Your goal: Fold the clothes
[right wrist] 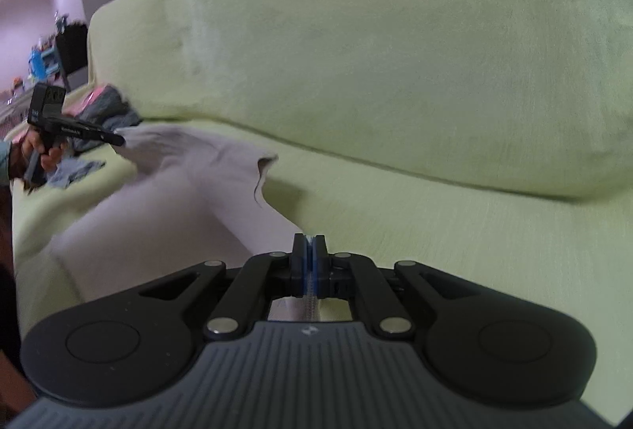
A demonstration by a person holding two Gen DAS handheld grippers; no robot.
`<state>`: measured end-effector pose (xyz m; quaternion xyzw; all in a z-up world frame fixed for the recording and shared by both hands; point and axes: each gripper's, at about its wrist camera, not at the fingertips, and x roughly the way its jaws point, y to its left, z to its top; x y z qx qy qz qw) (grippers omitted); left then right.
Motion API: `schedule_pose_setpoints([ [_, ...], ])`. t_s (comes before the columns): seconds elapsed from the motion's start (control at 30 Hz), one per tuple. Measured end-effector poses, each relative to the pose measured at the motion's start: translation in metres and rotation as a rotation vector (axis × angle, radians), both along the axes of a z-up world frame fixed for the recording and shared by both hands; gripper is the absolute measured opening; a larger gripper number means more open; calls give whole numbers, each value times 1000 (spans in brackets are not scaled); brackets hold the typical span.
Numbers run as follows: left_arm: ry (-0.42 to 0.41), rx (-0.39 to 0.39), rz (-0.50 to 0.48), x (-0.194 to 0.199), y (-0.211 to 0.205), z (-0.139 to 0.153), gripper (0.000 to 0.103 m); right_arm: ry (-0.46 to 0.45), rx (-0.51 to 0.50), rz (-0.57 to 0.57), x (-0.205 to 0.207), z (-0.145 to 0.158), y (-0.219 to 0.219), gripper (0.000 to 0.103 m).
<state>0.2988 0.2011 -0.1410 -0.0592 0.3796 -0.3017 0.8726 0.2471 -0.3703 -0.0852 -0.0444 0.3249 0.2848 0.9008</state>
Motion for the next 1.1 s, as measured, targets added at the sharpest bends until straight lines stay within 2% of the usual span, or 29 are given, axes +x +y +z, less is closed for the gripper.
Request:
schedule_pose_setpoints([
  [0.2, 106, 56, -33, -51, 4, -22, 6, 81, -112, -4, -33, -19, 1, 3],
  [0.23, 115, 59, -38, -53, 6, -21, 6, 106, -134, -12, -37, -25, 3, 8],
  [0.27, 123, 62, -43, -56, 8, -21, 7, 123, -178, -29, -42, -29, 7, 23],
  [0.33, 130, 73, -57, -60, 11, -17, 9, 93, -234, -99, -58, -26, 15, 44],
  [0.4, 129, 88, -72, -64, 14, -11, 12, 85, -175, -191, -68, -15, 14, 45],
  [0.43, 125, 98, -73, -67, 16, -6, 14, 94, -108, -234, -72, -9, 13, 45],
  [0.5, 139, 121, -73, -71, 21, -4, 22, 123, 171, -345, -86, 4, 11, 44],
  [0.53, 145, 135, -72, -73, 23, -3, 29, 145, 256, -366, -90, 4, 15, 43],
  [0.57, 150, 158, -69, -75, 23, -4, 30, 202, 365, -410, -95, 1, 28, 43],
  [0.73, 151, 228, -44, -94, 19, -1, 30, 437, 598, -554, -87, -36, 66, 40],
  [0.77, 137, 228, -36, -98, 17, 3, 30, 490, 640, -586, -83, -49, 78, 36],
  [0.8, 109, 236, -13, -105, 9, 9, 31, 504, 645, -606, -82, -54, 83, 36],
  [0.9, 70, 272, 29, -110, -11, 12, 49, 557, 685, -678, -78, -69, 95, 36],
  [1.0, 89, 327, 102, -110, -40, 6, 50, 588, 760, -758, -74, -78, 99, 36],
  [1.1, 113, 316, 132, -113, -53, 2, 50, 588, 771, -802, -67, -80, 105, 35],
])
